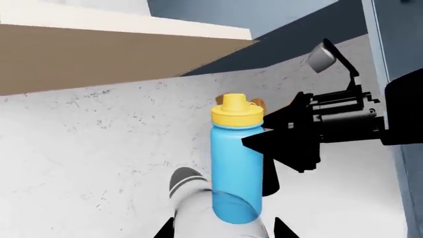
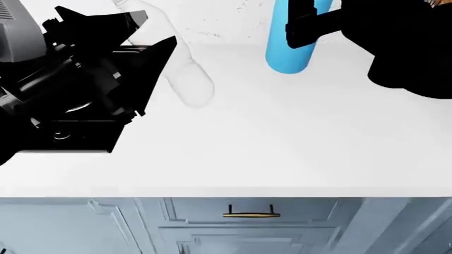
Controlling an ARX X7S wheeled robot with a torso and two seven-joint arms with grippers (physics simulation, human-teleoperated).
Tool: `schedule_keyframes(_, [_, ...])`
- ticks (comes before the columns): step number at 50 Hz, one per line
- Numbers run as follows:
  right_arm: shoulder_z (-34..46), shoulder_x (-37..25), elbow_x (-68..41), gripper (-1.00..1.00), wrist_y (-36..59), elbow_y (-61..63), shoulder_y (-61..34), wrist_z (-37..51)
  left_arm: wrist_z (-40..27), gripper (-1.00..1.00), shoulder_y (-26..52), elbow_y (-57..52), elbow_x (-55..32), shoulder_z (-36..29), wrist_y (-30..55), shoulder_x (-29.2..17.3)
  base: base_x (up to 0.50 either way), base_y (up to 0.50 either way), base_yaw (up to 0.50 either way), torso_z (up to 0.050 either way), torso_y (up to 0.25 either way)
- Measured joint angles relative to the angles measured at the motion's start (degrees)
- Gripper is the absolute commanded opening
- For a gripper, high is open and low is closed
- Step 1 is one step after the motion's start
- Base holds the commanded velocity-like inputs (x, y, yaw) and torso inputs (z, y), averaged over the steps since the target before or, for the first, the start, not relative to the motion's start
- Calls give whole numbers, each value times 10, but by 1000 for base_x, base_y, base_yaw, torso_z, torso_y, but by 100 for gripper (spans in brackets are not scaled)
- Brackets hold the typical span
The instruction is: Move the drinks to the dining counter.
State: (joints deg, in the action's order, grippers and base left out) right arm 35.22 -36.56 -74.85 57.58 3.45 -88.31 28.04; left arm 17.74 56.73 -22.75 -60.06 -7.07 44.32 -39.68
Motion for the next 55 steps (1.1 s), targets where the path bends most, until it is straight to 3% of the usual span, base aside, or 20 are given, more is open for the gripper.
schedule_keyframes(25, [18, -2, 34, -100, -13, 14, -7, -10, -1, -100, -4, -2, -5, 5, -4, -6, -50, 499, 0, 0, 0])
schedule_keyframes(55, [30, 1, 64, -100, -23, 11, -8, 6, -6, -100, 0, -3, -12, 4, -1, -10, -426, 342, 0, 1, 0])
